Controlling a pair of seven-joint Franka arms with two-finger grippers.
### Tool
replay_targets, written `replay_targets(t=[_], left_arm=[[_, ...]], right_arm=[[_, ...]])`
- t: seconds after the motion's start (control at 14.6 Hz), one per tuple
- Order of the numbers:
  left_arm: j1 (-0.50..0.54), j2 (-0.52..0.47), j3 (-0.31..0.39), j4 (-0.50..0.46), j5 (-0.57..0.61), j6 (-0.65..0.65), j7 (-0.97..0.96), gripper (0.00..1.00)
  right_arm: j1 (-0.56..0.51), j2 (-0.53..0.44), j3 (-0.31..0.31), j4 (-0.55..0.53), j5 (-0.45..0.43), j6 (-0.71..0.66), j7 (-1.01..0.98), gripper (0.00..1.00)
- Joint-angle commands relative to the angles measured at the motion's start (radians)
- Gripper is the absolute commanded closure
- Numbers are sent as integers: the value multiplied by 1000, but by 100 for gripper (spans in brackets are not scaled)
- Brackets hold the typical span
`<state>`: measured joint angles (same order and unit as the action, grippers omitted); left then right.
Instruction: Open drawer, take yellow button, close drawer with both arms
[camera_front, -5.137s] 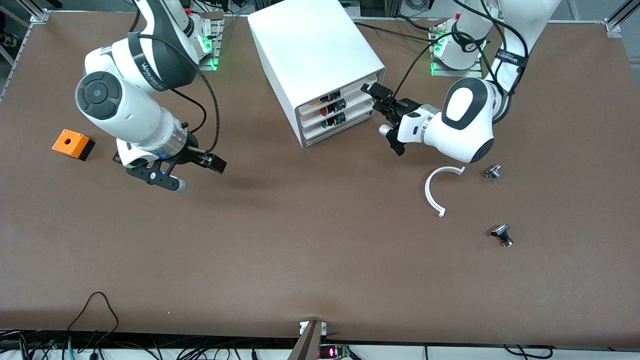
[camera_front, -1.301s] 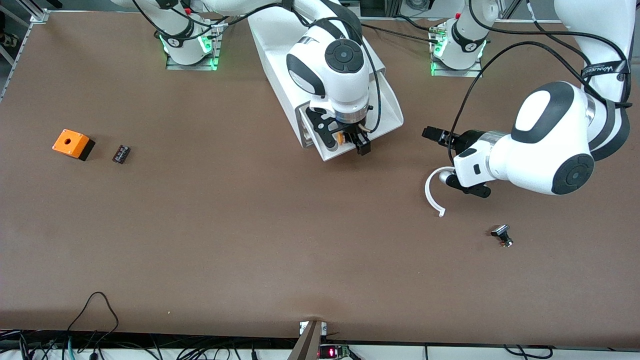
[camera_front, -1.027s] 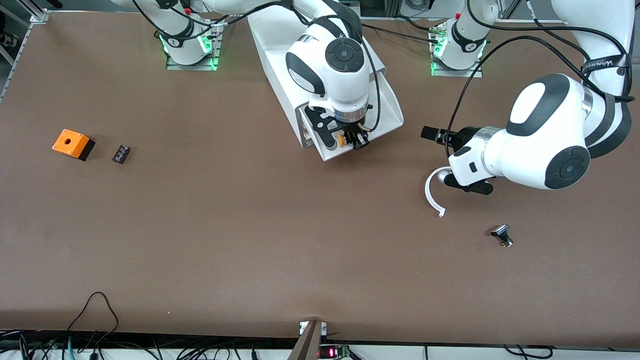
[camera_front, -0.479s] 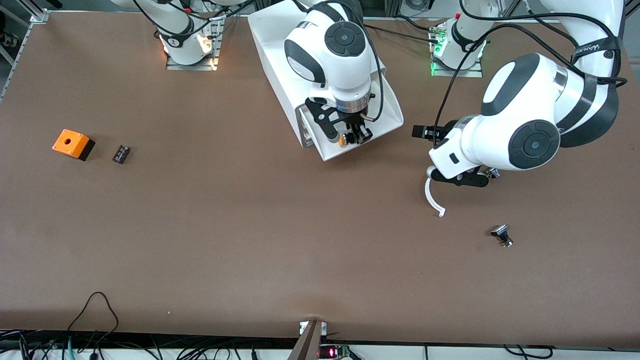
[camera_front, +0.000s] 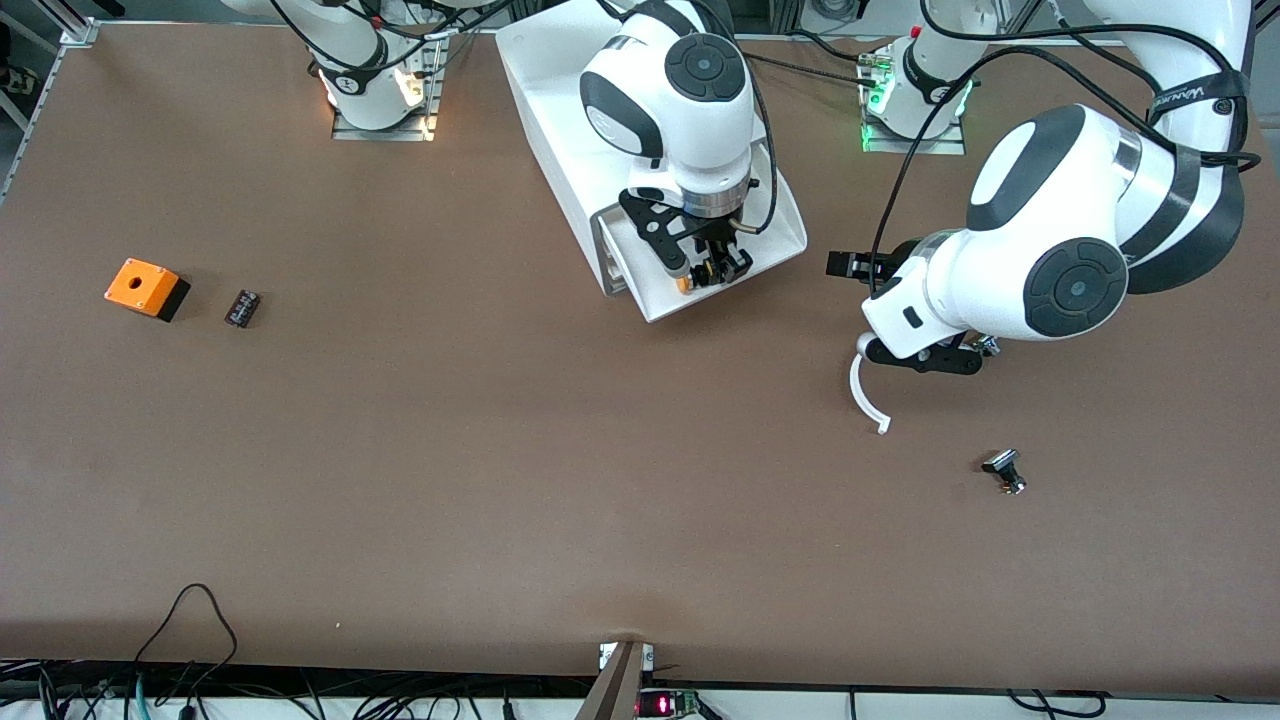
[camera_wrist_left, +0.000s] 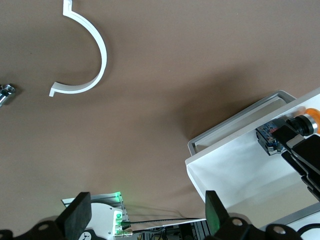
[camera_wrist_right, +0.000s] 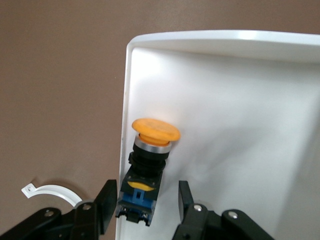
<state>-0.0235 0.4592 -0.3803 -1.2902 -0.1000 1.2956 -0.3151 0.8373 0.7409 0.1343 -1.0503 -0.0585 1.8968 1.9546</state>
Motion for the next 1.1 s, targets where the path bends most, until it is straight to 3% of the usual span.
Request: replay_targets(t=[0.0, 0.07, 0.27, 0.75, 1.03], left_arm=[[1, -7, -2, 16, 25, -21, -12, 0], [1, -7, -2, 16, 25, -21, -12, 0], [1, -7, -2, 16, 26, -19, -16, 0], [-62, -1, -2, 8, 25, 25, -321, 0], [-78, -4, 1, -18, 11, 111, -433, 0]], right_arm=[[3, -1, 1, -2, -27, -4, 1, 36], [3, -1, 1, -2, -32, -4, 3, 39], [13, -3, 1, -2, -35, -5, -3, 100], [-18, -79, 1, 19, -21, -51, -32, 100], [-93, -130, 1, 19, 20, -106, -220, 100]])
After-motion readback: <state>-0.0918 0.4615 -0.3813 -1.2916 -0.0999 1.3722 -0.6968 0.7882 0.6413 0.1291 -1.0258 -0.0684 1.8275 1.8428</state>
